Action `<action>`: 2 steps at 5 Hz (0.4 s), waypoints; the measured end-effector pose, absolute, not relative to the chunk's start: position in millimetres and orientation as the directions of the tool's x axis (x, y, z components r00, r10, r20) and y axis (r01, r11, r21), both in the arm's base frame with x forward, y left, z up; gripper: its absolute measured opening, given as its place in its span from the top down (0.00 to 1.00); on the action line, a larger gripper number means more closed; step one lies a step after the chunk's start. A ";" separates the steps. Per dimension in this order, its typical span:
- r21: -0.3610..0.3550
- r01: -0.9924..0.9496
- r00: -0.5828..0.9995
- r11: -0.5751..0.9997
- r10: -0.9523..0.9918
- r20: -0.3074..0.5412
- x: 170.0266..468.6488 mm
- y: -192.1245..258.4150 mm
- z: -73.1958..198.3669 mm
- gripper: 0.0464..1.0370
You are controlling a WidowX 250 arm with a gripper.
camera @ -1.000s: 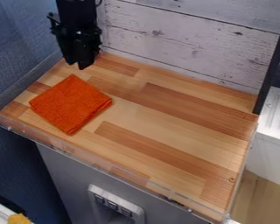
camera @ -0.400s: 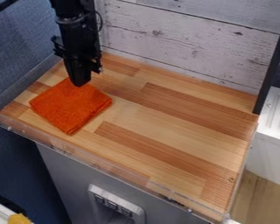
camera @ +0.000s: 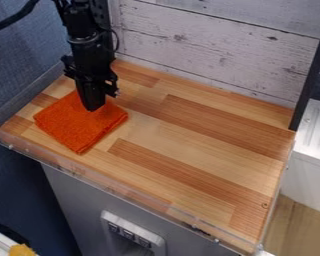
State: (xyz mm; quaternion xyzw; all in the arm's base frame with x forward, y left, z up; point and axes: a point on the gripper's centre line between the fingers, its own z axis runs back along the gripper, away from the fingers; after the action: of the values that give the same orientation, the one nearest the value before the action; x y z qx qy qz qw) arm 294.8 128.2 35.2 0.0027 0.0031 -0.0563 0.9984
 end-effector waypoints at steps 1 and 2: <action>0.005 0.115 0.993 0.993 -0.115 -0.010 294.9 125.8 34.1 0.99; 0.000 0.129 0.991 0.992 -0.129 -0.023 294.6 124.5 28.7 0.99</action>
State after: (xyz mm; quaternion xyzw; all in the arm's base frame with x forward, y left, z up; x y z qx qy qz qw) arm 294.6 124.5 28.7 0.0007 0.0114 -0.0646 0.9978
